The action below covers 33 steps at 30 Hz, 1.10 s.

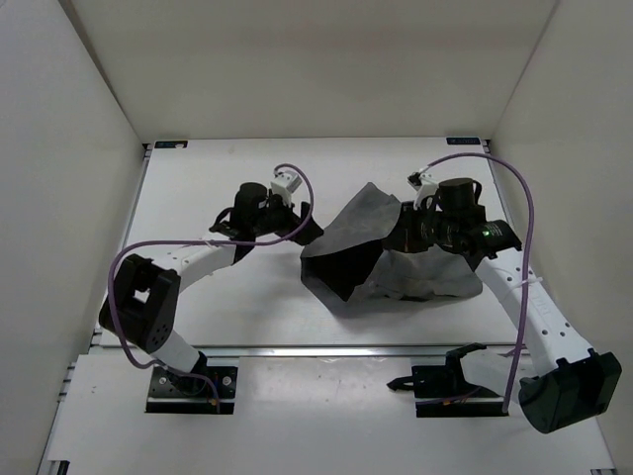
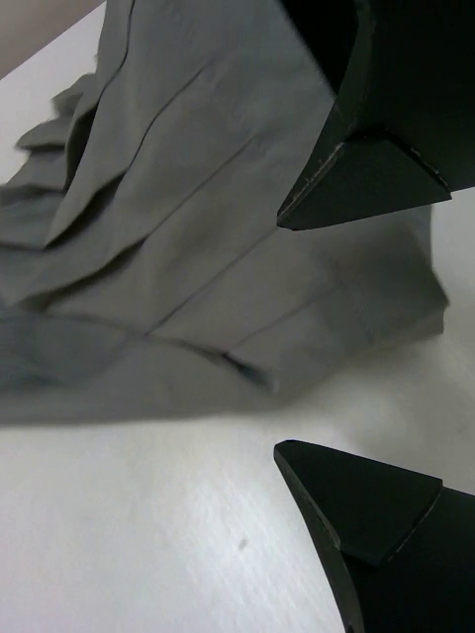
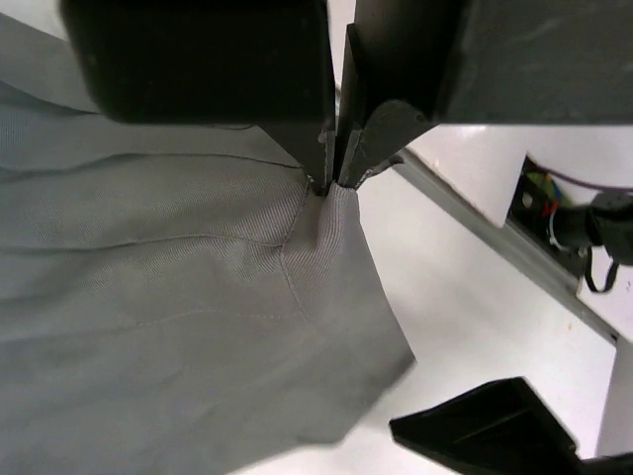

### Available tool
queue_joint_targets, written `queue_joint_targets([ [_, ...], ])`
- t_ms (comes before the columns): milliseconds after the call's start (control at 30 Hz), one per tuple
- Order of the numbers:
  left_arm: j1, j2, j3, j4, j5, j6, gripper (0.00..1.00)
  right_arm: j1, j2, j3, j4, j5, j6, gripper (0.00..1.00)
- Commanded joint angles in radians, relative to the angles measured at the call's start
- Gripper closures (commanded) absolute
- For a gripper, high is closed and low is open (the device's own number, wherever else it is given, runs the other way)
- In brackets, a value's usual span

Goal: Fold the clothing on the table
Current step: Move the skirt to the center of the board

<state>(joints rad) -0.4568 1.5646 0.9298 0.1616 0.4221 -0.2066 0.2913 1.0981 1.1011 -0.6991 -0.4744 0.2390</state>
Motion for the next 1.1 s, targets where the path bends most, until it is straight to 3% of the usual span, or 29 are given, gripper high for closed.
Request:
queue_joint_targets([
  [0, -0.051, -0.054, -0.054, 0.112, 0.121, 0.009, 0.01, -0.001, -0.029, -0.047, 0.056, -0.033, 0.019, 1.00],
  [200, -0.148, -0.097, -0.130, -0.002, 0.096, 0.134, 0.01, -0.069, -0.038, -0.092, 0.046, -0.064, 0.000, 1.00],
  [433, -0.080, -0.173, -0.207, 0.001, 0.020, 0.085, 0.01, -0.034, -0.010, -0.124, 0.073, -0.053, 0.005, 1.00],
  [567, -0.091, -0.155, -0.197, -0.054, -0.110, 0.082, 0.01, 0.003, 0.006, -0.133, 0.099, -0.059, 0.023, 1.00],
  [800, -0.085, -0.085, -0.187, -0.054, -0.210, -0.002, 0.01, 0.031, -0.003, -0.167, 0.131, -0.061, 0.057, 1.00],
  [867, -0.074, -0.068, -0.184, -0.063, -0.186, -0.022, 0.06, 0.042, -0.009, -0.172, 0.148, -0.063, 0.072, 1.00],
  [933, -0.059, -0.049, -0.168, -0.071, -0.166, -0.034, 0.23, 0.058, -0.017, -0.190, 0.159, -0.056, 0.082, 1.00],
  [1000, -0.062, -0.032, -0.160, -0.086, -0.170, -0.039, 0.29, 0.068, -0.021, -0.210, 0.170, -0.055, 0.089, 1.00],
  [1067, -0.068, -0.028, -0.151, -0.086, -0.161, -0.028, 0.43, 0.081, -0.026, -0.243, 0.180, -0.050, 0.094, 1.00],
])
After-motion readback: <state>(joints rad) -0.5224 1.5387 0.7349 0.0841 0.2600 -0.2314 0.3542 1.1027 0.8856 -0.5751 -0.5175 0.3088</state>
